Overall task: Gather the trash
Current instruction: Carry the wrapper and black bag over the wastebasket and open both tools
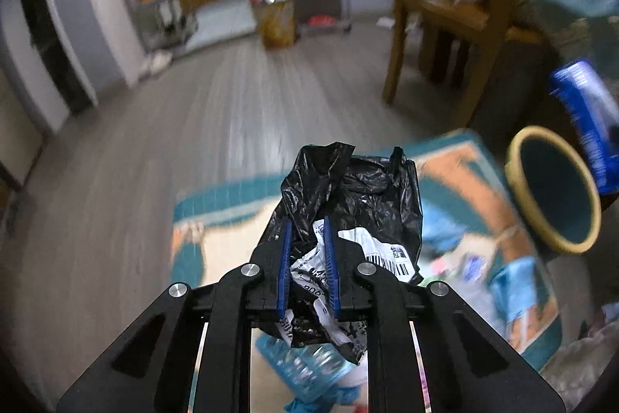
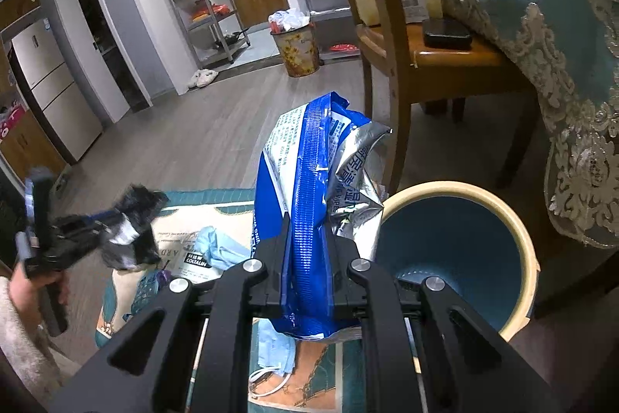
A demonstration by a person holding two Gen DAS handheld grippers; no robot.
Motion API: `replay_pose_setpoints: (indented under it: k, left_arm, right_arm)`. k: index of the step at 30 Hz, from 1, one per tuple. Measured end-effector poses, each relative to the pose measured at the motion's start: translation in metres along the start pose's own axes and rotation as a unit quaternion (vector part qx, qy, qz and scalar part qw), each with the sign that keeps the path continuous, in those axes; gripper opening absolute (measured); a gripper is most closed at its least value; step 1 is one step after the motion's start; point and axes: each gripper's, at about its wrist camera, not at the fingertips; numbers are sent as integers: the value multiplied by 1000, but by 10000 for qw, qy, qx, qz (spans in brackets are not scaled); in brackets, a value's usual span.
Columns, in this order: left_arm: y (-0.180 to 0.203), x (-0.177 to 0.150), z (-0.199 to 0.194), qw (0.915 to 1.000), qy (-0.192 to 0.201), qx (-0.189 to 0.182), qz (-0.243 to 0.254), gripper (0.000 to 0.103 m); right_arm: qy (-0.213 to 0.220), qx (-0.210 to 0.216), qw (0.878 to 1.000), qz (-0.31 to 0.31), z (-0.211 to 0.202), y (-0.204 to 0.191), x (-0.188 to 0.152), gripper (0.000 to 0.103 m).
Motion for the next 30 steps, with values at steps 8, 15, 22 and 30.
replay_pose_setpoints:
  k: [8,15,22,30]
  left_arm:
    - [79,41,-56,9928,817,-836,268,17]
    - [174,57,-52,9841,792,-1406,746,17]
    - [244,53,-34,9781,566,-1687,1080,17]
    - [278,52,-22,9738,532,-1970,1009,17]
  right_arm:
    - [53,-409,9985,358,-19,44,-7,12]
    - [-117,-891,9934,716,-27,101,-24,12]
    - [-398,-1148,9873,1024,-22,140,-36,12]
    - [-485,-1180,9865,1031,-13,152,-33,13]
Point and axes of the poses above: each gripper's, at about its wrist camera, not at the fingertips, and z roughly the way its jaws point, y to its right, x to its top, and after that the axes turned 15 degrees about x, right-handed
